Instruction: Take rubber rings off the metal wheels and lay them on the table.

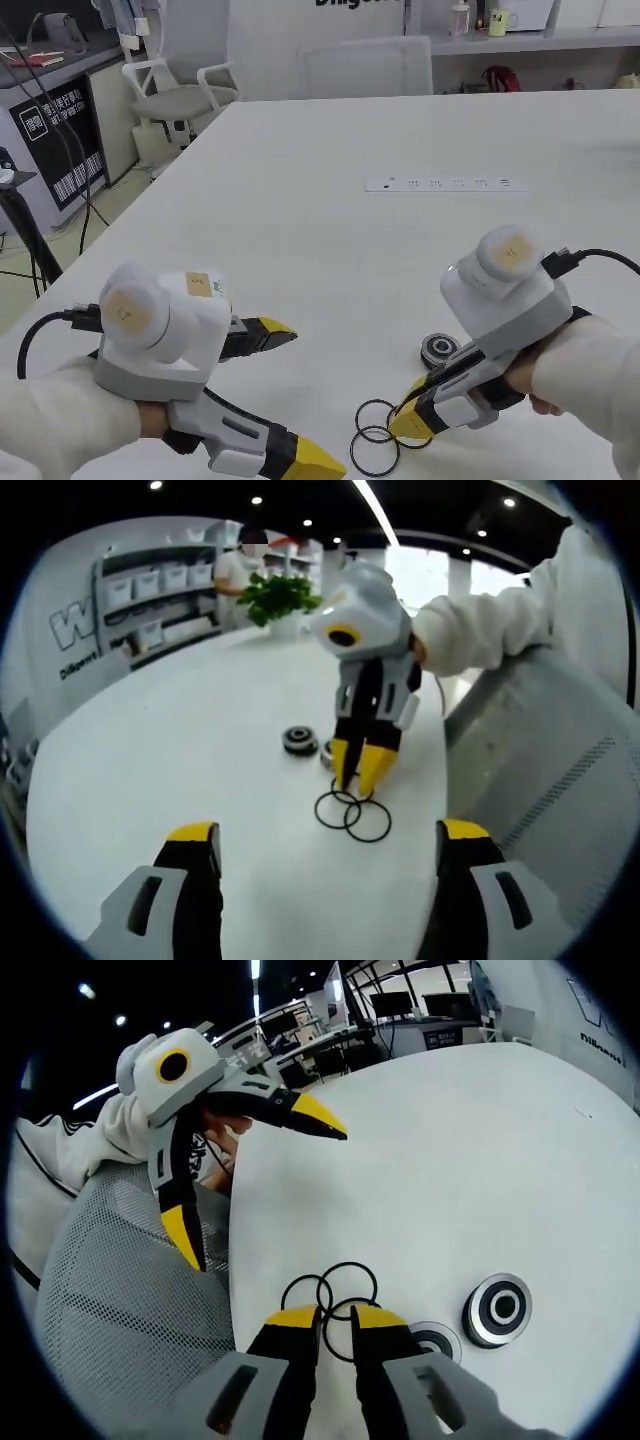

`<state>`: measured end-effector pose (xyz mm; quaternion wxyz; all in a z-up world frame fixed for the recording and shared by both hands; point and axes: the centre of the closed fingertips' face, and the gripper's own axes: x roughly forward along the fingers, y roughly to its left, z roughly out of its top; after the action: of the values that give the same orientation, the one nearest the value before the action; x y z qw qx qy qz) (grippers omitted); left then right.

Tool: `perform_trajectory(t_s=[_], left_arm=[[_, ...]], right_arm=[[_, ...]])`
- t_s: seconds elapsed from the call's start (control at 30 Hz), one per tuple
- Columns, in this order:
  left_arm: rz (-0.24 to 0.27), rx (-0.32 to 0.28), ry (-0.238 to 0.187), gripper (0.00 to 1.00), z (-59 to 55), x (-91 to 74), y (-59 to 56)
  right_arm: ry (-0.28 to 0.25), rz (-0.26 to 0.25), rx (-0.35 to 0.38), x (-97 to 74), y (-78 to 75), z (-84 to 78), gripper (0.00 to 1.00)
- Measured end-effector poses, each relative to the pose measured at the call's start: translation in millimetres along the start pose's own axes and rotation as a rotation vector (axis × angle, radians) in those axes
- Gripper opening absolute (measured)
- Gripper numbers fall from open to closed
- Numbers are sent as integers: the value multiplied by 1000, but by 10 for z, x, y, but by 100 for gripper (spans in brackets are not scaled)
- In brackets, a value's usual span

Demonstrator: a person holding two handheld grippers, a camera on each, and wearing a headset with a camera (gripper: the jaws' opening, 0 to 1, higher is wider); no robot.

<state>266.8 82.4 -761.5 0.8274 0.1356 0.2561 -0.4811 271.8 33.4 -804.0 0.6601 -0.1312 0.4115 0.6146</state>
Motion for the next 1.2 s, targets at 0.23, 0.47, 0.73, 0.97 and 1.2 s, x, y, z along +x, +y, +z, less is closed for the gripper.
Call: perform_trajectory(t_s=[0.23,0.47,0.73,0.97,1.2], left_arm=[[1,-2,0,90,-2,-2,4],[0,-3,-1,90,-2,-3,3],[-2,-2,3,90,-8,0,-3],[-3,-5,2,90,-8,0,-4],[-5,-6,2,90,-4,1,-11]], right_arm=[[-30,-16,2,-65,-39,70,11],[-61,-26,8,-130,-73,129,11],[-110,-46,16,-237,-126,226,11],[-157,-62,11,-344,-146,334,11],[-221,-84,22,-492,-174,447,12]])
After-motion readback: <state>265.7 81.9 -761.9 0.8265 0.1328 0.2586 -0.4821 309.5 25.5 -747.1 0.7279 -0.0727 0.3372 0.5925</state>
